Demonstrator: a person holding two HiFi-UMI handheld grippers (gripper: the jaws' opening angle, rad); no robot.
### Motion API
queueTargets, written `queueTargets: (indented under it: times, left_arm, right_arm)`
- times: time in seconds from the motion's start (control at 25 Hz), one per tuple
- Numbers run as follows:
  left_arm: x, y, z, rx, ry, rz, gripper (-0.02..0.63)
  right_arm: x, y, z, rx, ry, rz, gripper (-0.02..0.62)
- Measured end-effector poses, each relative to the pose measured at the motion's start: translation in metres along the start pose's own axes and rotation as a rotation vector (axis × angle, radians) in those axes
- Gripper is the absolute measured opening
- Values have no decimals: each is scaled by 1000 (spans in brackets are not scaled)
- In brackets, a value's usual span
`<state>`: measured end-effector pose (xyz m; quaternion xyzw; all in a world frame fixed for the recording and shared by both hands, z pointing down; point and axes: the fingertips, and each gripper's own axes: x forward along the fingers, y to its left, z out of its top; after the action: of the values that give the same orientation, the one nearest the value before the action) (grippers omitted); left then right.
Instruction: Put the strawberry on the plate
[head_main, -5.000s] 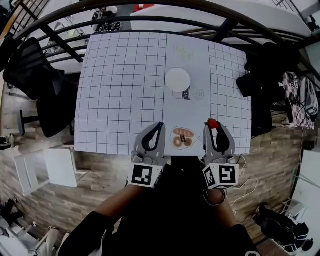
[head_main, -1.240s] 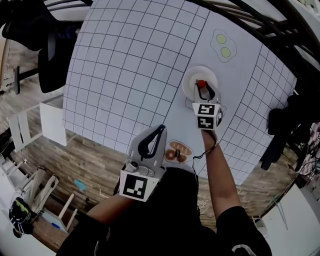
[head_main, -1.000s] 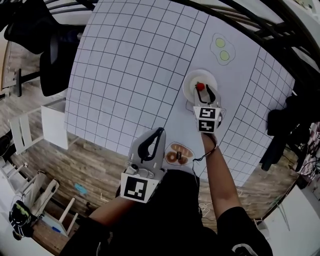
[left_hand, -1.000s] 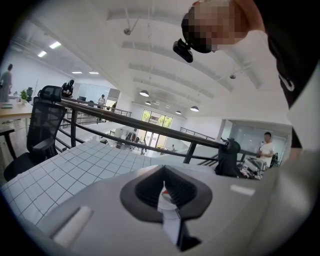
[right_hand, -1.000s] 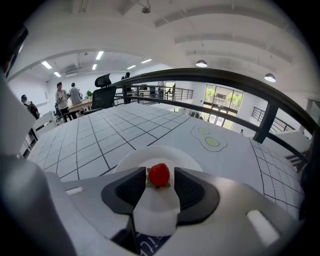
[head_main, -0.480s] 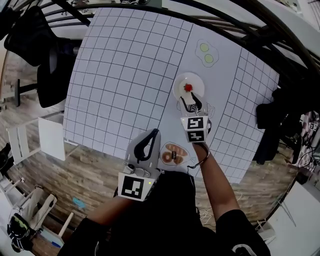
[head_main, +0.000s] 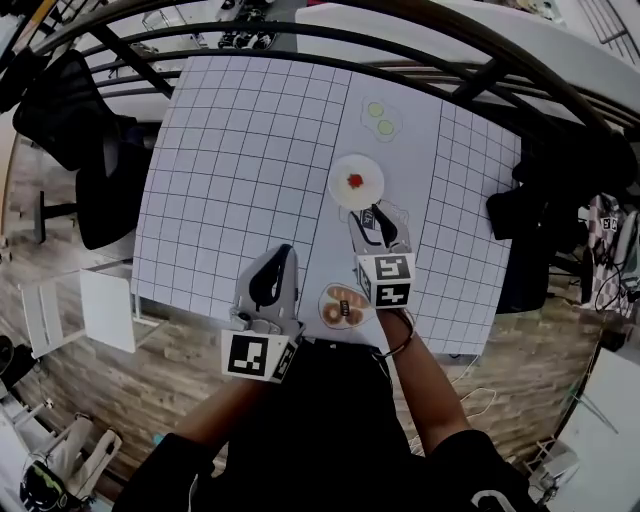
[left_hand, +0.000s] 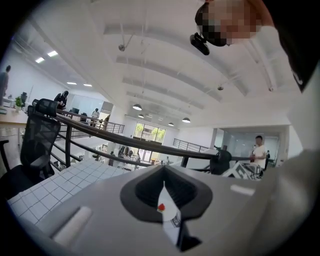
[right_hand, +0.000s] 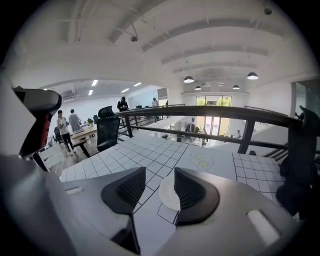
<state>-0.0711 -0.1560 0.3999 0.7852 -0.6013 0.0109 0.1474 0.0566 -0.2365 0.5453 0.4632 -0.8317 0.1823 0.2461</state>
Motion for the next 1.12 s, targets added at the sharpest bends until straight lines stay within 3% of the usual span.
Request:
queueTargets:
  times: [0.56,0.76,0.88,1.12]
  left_arm:
    - [-57,-58,35,50,-108,-182,9]
    - [-93,-68,36,53,-127,-241,8]
    - [-107,-80,32,95,-136,-285,8]
    - [-135,-109,26,71,-102,-298,9]
  right_arm:
    - [-119,44,55,6,-191,-53,183]
    - [-175,60,53,46,-261,-99,173]
    - [-201,70,54,29,-296,-116,164]
    - [-250,85,51,35,-357,-141,35]
